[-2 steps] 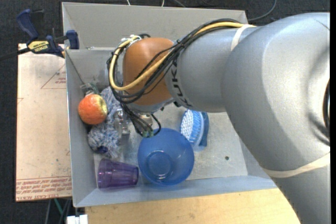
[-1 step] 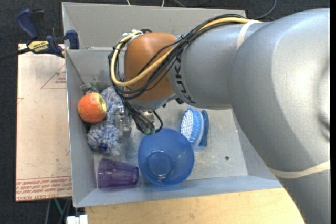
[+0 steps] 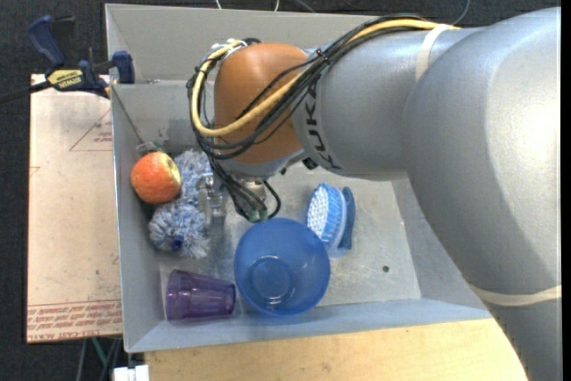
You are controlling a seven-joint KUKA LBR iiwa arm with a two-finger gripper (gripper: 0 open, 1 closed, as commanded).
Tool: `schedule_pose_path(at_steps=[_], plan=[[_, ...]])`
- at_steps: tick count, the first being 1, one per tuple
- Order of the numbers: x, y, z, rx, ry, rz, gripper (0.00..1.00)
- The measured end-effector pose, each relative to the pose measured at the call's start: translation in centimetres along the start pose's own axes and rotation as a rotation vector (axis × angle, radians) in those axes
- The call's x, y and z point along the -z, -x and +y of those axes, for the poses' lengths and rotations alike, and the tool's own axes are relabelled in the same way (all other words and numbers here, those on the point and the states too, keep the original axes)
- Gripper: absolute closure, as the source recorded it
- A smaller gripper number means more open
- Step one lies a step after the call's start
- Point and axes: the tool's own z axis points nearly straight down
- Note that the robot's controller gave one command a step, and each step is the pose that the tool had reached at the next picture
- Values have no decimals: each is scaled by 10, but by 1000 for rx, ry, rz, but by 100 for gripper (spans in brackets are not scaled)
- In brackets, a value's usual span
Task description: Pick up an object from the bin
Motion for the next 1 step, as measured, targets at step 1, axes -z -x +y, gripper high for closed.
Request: schedule_pose_path(at_steps=[1], plan=[[20, 1, 0, 0, 1, -3, 100]])
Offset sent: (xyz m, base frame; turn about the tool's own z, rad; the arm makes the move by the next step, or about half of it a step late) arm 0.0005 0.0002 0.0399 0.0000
